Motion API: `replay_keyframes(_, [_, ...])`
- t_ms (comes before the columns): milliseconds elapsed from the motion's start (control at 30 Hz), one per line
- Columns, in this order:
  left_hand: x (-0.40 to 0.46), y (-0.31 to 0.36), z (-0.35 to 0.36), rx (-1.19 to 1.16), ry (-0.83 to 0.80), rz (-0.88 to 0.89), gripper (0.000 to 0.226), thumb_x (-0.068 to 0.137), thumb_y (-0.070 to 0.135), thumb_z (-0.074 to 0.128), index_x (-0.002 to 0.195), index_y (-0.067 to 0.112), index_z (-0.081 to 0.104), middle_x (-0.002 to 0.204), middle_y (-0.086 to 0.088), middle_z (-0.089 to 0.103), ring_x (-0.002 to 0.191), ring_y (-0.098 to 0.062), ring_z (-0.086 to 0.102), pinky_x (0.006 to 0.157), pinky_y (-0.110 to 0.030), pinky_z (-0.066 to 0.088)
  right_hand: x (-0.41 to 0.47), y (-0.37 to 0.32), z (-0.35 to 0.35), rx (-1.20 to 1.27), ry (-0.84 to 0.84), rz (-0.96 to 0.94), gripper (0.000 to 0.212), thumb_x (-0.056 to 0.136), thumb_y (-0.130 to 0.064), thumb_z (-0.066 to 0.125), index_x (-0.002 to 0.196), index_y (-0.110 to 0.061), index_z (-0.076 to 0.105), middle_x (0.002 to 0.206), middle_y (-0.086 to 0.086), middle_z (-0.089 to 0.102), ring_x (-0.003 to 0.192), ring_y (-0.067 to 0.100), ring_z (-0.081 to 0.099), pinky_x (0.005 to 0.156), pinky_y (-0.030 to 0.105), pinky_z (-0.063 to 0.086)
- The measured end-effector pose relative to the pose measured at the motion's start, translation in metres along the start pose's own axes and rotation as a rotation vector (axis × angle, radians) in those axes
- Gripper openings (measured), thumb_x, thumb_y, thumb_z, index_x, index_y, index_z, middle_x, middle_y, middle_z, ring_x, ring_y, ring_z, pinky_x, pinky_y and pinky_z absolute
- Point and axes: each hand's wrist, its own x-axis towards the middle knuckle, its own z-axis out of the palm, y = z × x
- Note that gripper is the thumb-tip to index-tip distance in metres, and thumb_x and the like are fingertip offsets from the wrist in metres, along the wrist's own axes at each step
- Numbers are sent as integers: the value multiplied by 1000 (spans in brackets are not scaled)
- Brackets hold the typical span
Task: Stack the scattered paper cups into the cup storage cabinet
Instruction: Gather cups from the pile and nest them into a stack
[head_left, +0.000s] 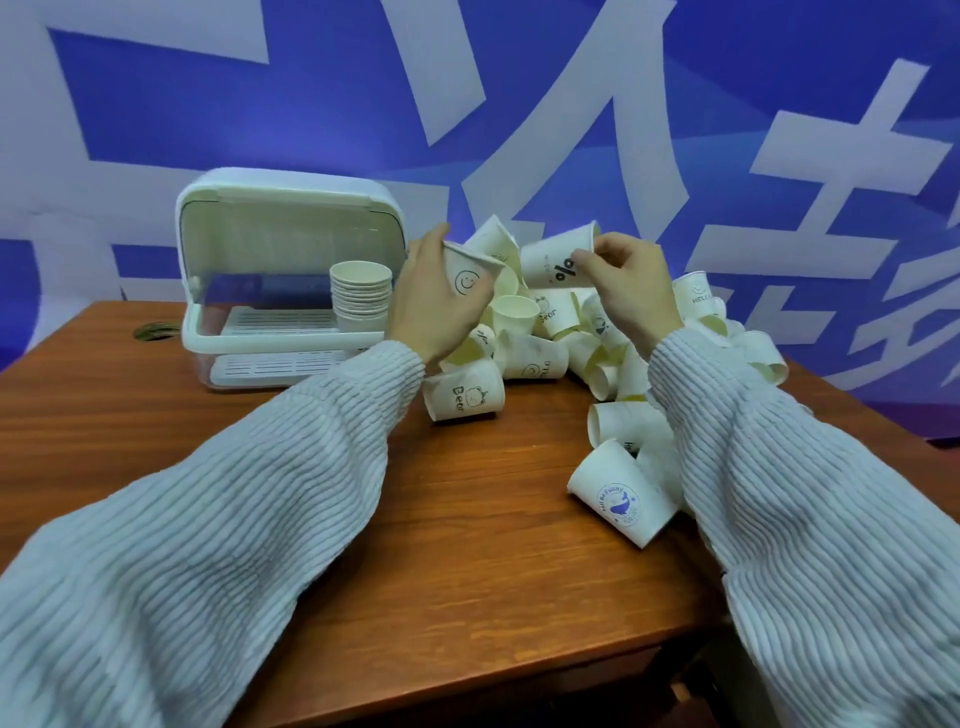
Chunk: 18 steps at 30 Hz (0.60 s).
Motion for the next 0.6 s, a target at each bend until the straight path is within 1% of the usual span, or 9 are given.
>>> replay_keyframes(67, [1, -7, -18, -23, 110, -9, 79, 91, 52, 70, 153, 16, 37, 145, -5, 48, 129, -18, 48, 104, -30, 40, 4, -5, 19, 37, -5, -14, 13, 90, -23, 70, 94, -12, 76, 91, -1, 77, 88, 19, 71, 84, 36, 59])
replay_keyframes(100, [2, -11, -28, -33, 167, -15, 77, 91, 50, 70, 152, 17, 38, 143, -4, 49, 128, -16, 48, 104, -30, 41, 6, -8, 30, 42, -24, -32, 12, 89, -24, 70, 96, -16, 77, 93, -2, 78, 93, 18, 72, 88, 40, 59])
replay_keyframes(200, [4, -24, -59, -33, 311, -60, 75, 92, 42, 70, 154, 16, 35, 144, -1, 47, 126, -6, 42, 101, -23, 32, 11, -26, 66, 16, -84, -113, 16, 92, -24, 64, 102, -23, 76, 96, -6, 77, 95, 14, 71, 90, 42, 57])
replay_keyframes(300, [6, -38, -86, -57, 428, -120, 73, 92, 37, 70, 153, 13, 37, 143, -2, 46, 126, -10, 45, 98, -14, 30, 16, -49, 104, -38, -139, -212, 23, 97, -27, 58, 111, -18, 75, 100, -5, 76, 97, 13, 69, 90, 42, 56])
replay_keyframes(367, [5, -45, -99, -62, 457, -168, 70, 91, 36, 71, 150, 15, 39, 140, 1, 47, 121, -9, 46, 94, -9, 33, 18, -59, 128, -110, -191, -284, 25, 100, -30, 55, 116, -20, 72, 103, -2, 75, 98, 17, 67, 90, 45, 55])
replay_keyframes(433, [4, -53, -109, -56, 467, -178, 68, 90, 36, 72, 147, 16, 41, 140, 0, 48, 119, -8, 46, 95, -13, 36, 20, -66, 149, -212, -263, -365, 28, 103, -28, 50, 125, -27, 66, 107, 3, 74, 100, 24, 66, 89, 46, 54])
replay_keyframes(500, [2, -56, -115, -43, 471, -170, 67, 90, 35, 73, 146, 14, 42, 140, -1, 48, 120, -8, 46, 93, -10, 34, 20, -69, 164, -336, -359, -435, 33, 104, -24, 44, 133, -30, 60, 108, 8, 73, 98, 32, 65, 86, 47, 54])
replay_keyframes(567, [2, -58, -119, -40, 459, -163, 68, 90, 36, 73, 146, 14, 42, 142, -1, 48, 125, -10, 47, 97, -14, 34, 21, -72, 175, -463, -436, -467, 39, 104, -19, 40, 138, -30, 58, 112, 9, 71, 100, 33, 63, 83, 43, 52])
replay_keyframes(600, [2, -59, -121, -38, 451, -156, 68, 90, 37, 72, 146, 14, 42, 143, -1, 48, 126, -11, 47, 99, -18, 36, 22, -74, 179, -508, -476, -465, 43, 104, -17, 39, 140, -31, 58, 119, 8, 71, 106, 32, 63, 84, 40, 51])
